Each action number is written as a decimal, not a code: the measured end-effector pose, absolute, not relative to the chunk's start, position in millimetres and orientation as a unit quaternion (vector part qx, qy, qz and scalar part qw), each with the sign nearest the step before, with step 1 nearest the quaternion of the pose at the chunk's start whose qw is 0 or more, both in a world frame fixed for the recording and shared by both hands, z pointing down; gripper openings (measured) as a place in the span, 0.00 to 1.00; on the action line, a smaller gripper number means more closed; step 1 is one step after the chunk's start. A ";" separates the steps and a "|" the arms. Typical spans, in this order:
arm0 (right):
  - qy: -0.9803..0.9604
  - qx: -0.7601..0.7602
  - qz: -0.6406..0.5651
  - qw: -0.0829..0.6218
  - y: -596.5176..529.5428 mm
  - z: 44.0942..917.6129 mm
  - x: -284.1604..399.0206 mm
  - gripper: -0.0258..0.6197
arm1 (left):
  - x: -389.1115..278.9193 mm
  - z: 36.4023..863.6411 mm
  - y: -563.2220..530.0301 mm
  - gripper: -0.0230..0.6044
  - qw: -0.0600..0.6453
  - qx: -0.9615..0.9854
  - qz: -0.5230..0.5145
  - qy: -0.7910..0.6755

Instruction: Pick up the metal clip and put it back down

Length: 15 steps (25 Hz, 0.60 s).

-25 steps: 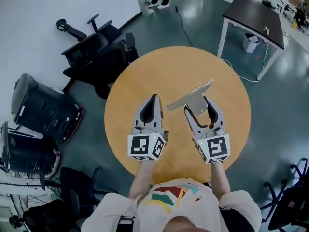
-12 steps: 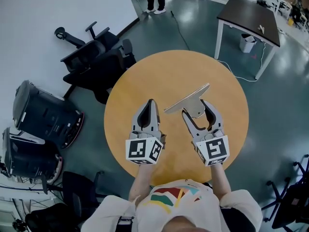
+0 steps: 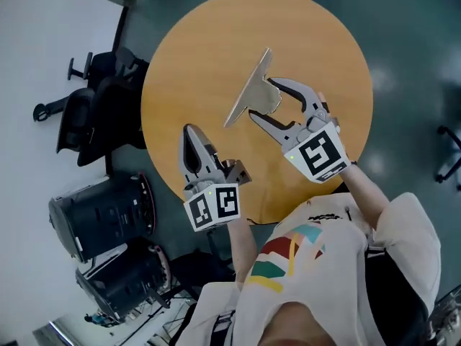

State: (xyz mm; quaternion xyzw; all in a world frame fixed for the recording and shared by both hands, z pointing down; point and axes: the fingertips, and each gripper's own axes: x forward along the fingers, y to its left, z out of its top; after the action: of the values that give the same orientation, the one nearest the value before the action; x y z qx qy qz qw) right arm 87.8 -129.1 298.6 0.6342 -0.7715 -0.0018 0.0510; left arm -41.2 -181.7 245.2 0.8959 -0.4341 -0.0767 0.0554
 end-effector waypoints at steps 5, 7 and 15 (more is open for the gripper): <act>-0.727 0.676 0.082 0.089 -82.7 382.9 147.5 0.49 | 15.6 297.1 -148.4 0.11 0.079 0.916 -0.025 -0.391; -0.710 0.689 0.109 0.097 -71.2 417.9 173.1 0.49 | 40.7 315.9 -141.7 0.11 0.078 0.924 -0.028 -0.372; -0.630 0.734 0.186 0.174 5.4 544.7 243.5 0.49 | 130.0 393.6 -101.3 0.11 0.095 0.954 0.001 -0.283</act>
State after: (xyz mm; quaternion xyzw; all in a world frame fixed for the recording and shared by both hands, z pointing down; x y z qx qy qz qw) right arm 243.5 5.4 544.7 0.7337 -0.6301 0.1856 0.1738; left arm 130.0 -101.3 393.6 0.9544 -0.2832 0.0007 0.0946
